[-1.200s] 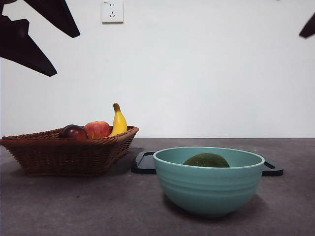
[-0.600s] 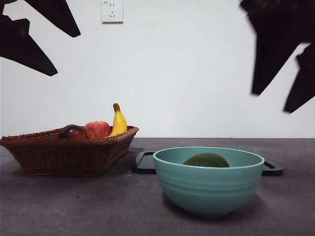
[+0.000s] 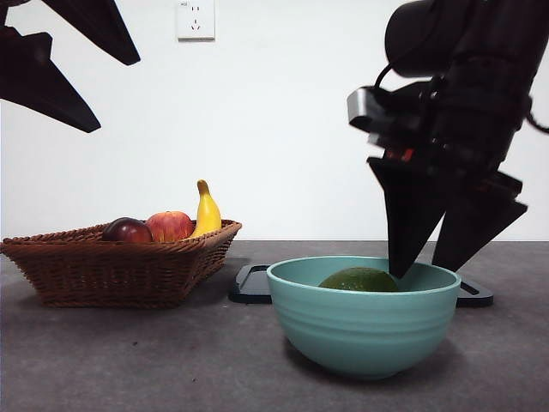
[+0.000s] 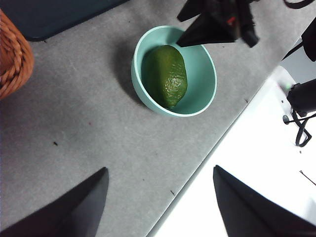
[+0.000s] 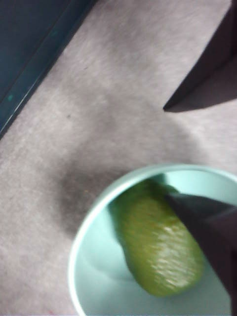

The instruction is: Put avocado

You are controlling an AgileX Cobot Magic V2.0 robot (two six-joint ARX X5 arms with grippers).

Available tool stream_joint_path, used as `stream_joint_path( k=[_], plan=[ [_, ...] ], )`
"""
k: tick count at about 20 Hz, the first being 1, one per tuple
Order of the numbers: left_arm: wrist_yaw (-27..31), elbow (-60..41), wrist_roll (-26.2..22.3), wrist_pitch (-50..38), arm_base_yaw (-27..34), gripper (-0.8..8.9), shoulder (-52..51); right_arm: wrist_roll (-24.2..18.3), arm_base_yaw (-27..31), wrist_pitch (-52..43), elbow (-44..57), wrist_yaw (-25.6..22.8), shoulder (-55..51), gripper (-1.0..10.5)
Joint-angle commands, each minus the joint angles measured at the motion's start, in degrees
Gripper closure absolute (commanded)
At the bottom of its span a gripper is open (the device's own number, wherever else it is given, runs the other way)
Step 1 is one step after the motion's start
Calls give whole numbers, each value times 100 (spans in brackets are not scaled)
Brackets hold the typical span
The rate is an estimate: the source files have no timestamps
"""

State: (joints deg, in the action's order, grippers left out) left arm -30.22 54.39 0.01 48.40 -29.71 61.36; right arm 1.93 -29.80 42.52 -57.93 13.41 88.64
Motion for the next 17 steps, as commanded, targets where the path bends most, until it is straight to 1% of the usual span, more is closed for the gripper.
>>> stream_joint_path(
  k=[1, 3, 5, 13, 17],
  plan=[
    [-31, 59, -90, -37, -35, 472, 20, -2, -46, -79, -98, -13, 210, 791],
    [-31, 59, -92, -39, -35, 472, 20, -39, -46, -118, -98, 0, 256, 842],
    [-31, 59, -92, -42, -35, 472, 20, -72, -46, -160, -98, 9, 256, 932],
    [-31, 59, -105, -39, -35, 472, 20, -39, -44, -192, -146, 271, 155, 936],
    [-31, 59, -107, -42, -35, 472, 20, 44, 2, -186, -549, 262, 81, 936]
  ],
)
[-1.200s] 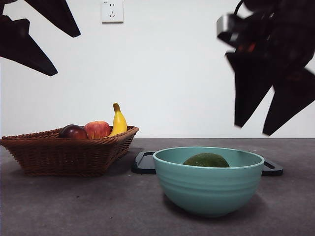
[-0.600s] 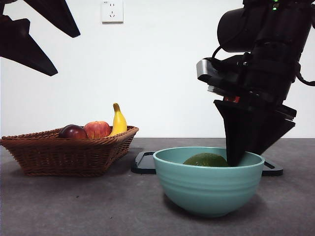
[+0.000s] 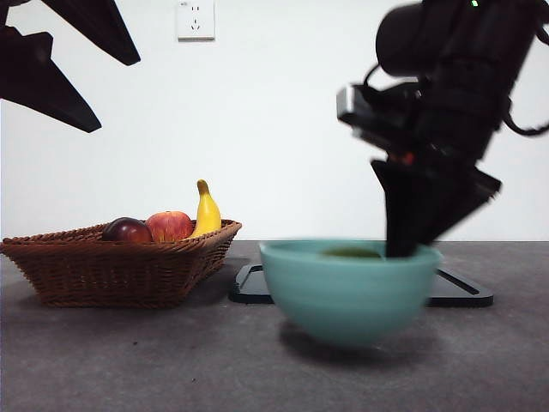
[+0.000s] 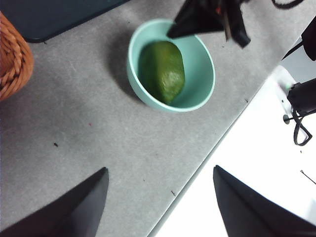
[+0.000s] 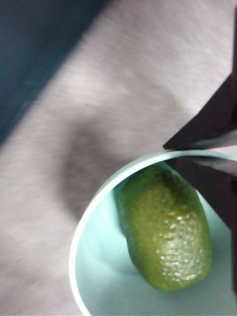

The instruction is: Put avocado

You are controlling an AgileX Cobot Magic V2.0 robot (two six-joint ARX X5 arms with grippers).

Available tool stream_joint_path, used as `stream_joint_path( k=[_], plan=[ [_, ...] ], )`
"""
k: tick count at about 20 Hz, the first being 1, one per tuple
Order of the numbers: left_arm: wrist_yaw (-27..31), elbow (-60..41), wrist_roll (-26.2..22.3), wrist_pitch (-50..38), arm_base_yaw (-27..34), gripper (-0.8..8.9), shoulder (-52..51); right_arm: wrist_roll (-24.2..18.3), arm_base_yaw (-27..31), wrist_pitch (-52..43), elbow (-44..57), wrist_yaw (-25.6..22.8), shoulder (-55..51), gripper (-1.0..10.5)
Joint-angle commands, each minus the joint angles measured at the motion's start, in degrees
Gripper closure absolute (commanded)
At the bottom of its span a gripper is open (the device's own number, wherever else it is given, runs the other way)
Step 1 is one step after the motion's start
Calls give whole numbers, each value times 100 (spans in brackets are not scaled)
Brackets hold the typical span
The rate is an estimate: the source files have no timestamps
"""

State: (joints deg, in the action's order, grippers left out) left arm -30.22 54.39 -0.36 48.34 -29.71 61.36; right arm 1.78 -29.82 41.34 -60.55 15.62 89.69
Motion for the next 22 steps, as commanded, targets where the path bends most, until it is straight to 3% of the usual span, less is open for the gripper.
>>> stream_joint_path(
  k=[1, 6, 13, 22],
  plan=[
    [-31, 59, -70, -35, -35, 472, 20, 59, 35, -77, -417, 39, -24, 935],
    [-31, 61, -70, -37, -35, 472, 20, 57, 415, -140, -1150, -212, 138, 936],
    [-31, 61, -70, -37, -35, 472, 20, 52, 1104, -2, -2610, -197, 1550, 935],
    [-31, 61, -70, -35, -35, 472, 20, 48, 1237, -83, -2850, -210, 2417, 936]
  ],
)
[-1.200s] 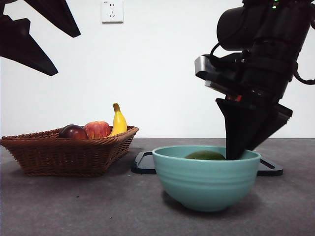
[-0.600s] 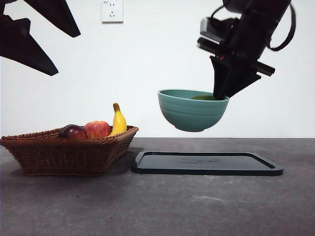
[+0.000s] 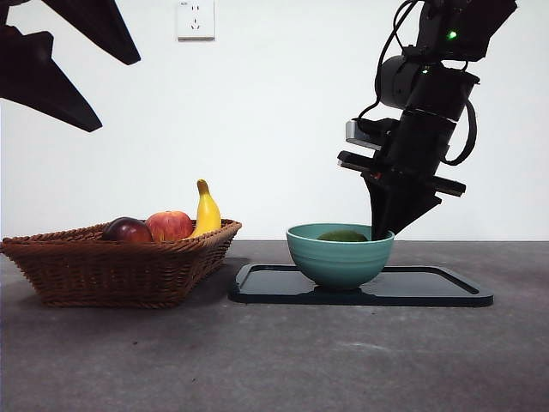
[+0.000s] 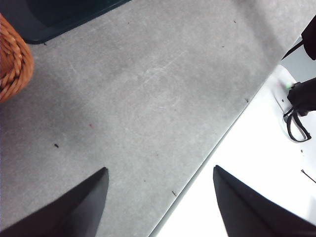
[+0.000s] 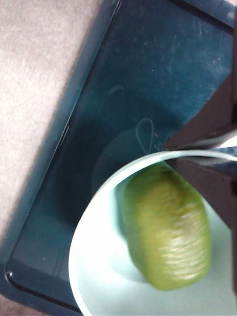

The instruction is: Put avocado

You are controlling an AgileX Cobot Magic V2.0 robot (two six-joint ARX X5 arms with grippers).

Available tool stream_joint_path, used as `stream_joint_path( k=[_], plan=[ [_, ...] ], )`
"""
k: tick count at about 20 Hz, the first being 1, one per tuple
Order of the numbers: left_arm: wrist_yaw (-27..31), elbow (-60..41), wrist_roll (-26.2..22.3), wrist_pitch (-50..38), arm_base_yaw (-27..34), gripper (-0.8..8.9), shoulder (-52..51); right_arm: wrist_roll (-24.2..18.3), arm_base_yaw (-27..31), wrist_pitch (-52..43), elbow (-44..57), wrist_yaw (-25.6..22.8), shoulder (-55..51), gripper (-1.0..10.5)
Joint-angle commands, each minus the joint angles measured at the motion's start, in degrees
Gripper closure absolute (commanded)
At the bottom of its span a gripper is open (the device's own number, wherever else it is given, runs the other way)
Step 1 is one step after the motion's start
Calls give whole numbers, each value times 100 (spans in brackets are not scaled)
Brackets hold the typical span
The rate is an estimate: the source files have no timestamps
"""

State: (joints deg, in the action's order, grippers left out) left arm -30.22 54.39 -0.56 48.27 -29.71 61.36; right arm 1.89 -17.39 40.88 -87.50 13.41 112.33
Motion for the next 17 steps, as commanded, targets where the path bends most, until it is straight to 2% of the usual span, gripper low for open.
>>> stream_joint_path(
  k=[1, 2, 4, 9, 10, 13, 17],
  plan=[
    [-31, 61, -50, -28, -35, 472, 20, 39, -7, -39, -155, 4, 155, 936],
    [-31, 61, -50, -28, -35, 472, 20, 48, -4, -35, -155, 7, 155, 927],
    [-31, 61, -50, -28, -35, 472, 20, 70, 2, 33, -155, 0, 155, 783],
    [-31, 61, -50, -28, -35, 472, 20, 199, 2, 243, -243, -46, -125, 778],
    [-31, 61, -48, -28, -35, 472, 20, 197, 2, 323, -264, -170, -330, 777],
    [-31, 61, -48, -31, -35, 472, 20, 179, -9, 774, -264, -122, -1123, 777],
    [-31, 61, -50, -28, -35, 472, 20, 149, -363, 1657, -236, -142, -2393, 776]
  ],
)
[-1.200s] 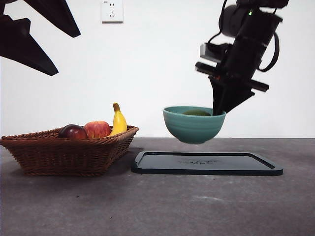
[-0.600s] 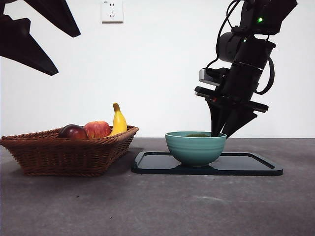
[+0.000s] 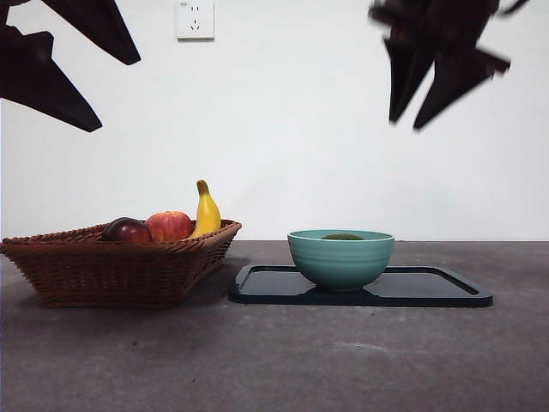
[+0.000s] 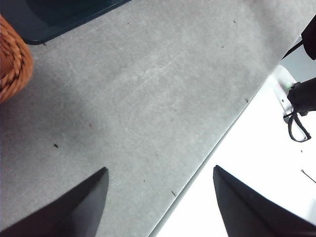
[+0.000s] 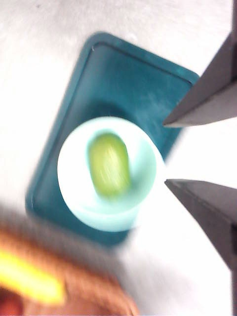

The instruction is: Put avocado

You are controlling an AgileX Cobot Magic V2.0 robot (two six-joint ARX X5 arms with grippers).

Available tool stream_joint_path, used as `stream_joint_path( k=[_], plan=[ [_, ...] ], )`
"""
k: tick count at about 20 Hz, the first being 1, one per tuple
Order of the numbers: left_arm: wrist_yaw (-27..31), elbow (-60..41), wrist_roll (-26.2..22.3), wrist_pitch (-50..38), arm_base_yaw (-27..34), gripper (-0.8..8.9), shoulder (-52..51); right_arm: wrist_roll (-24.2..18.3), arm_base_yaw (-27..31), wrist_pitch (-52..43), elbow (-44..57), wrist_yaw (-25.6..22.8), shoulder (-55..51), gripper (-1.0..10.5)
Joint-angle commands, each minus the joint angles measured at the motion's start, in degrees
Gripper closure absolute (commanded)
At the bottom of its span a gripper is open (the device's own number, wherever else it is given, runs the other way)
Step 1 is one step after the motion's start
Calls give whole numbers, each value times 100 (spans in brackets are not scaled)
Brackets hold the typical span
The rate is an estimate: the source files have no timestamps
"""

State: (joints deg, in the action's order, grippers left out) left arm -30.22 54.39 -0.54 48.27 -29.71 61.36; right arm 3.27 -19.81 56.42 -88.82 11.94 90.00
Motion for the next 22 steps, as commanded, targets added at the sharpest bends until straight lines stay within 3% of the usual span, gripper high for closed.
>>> stream_joint_path(
  k=[1, 8, 14, 22],
  plan=[
    [-31, 61, -52, -28, -35, 472, 20, 11, -240, 229, -85, 2, -400, 776],
    [-31, 61, -55, -28, -35, 472, 20, 22, -1016, 225, 1346, 0, -2210, 776],
    [-31, 61, -55, -28, -35, 472, 20, 195, -1270, -151, 3040, 72, -3578, 776],
    [-31, 61, -52, -28, -35, 472, 20, 208, -1274, -197, 3285, 459, -3805, 777]
  ],
)
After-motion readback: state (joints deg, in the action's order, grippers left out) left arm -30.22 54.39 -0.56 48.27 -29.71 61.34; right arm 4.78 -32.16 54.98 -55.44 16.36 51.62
